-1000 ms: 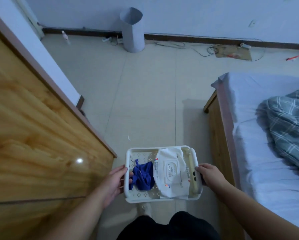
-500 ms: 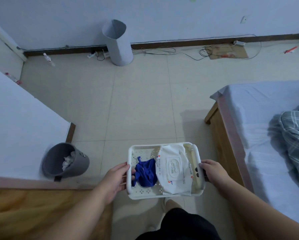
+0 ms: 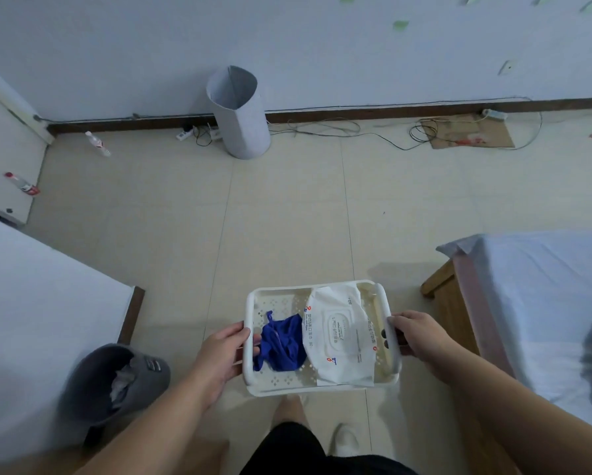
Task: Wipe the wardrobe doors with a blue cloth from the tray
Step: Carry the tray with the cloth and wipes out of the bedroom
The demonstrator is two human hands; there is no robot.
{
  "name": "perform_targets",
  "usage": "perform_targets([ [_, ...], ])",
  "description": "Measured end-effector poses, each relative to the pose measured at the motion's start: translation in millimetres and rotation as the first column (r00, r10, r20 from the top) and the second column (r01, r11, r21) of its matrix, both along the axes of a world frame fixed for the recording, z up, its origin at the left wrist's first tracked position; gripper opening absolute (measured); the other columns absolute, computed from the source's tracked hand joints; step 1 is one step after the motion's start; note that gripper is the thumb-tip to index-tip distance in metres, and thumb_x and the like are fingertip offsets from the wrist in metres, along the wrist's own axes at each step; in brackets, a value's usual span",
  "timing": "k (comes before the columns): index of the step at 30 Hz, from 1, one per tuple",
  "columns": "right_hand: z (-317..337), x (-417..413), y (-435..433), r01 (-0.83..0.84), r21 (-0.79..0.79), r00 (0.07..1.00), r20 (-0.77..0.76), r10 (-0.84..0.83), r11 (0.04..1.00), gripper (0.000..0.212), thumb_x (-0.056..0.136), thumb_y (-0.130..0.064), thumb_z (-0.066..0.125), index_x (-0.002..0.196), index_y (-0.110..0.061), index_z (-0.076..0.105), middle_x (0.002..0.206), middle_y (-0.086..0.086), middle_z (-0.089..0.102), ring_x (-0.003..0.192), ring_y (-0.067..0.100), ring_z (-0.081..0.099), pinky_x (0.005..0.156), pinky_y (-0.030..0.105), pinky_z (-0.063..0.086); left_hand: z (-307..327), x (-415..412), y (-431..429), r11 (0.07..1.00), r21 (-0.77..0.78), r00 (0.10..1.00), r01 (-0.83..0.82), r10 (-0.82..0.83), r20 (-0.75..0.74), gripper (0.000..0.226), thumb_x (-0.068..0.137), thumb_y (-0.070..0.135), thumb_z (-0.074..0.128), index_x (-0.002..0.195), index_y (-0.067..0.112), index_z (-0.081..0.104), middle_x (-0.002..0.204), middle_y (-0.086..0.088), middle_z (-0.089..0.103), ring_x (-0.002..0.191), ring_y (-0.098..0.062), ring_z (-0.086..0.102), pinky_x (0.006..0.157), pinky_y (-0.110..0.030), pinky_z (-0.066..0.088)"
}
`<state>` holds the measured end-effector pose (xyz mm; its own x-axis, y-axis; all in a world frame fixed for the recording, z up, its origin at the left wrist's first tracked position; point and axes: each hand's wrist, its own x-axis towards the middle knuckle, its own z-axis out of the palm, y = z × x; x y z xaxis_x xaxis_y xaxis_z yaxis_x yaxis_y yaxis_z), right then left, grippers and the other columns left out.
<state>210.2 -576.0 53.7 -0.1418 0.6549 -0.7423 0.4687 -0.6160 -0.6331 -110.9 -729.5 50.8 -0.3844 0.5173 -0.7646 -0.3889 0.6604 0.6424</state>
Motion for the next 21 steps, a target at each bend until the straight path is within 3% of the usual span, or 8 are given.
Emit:
perform_targets([
  [6,-6.6,-61.2,95.9,-0.006,-0.002,0.998,0.062,0.006,1.0,0.023,0.102,-0.018,0.053,0.1,-0.004,0.072,0.094,0.02,0.077,0.089,0.036,0.076,0.08,0.047,0.063,-16.4,-66.8,102.6,0.999,0.015,0.998,0.042,-0.043,0.04,0.024,0.105,0.015,0.058,0.127,0.011,0.069,0.101,-0.012,0.082,0.084,-0.026,0.073,0.067,-0.037,0.062],
  [15,-3.6,-125.4,224.6,0.086,-0.01,0.995,0.044,-0.086,0.996,0.022,0.1,-0.019,0.053,0.101,-0.007,0.072,0.092,0.017,0.078,0.084,0.032,0.077,0.071,0.041,0.065,-8.0,-143.5,249.7,0.994,0.008,0.993,0.113,-0.114,0.028,0.019,0.105,0.017,0.057,0.112,0.016,0.075,0.102,-0.012,0.081,0.08,-0.025,0.073,0.081,-0.044,0.061],
  [21,-26.4,-159.2,334.6,0.083,-0.038,0.996,0.026,-0.082,0.996,0.022,0.1,-0.015,0.052,0.101,-0.004,0.071,0.092,0.02,0.077,0.088,0.038,0.075,0.079,0.048,0.064,-23.2,-176.5,357.6,0.993,-0.028,0.993,0.116,-0.116,0.01,0.019,0.104,0.018,0.058,0.111,0.02,0.075,0.101,-0.012,0.081,0.079,-0.025,0.073,0.086,-0.049,0.062],
])
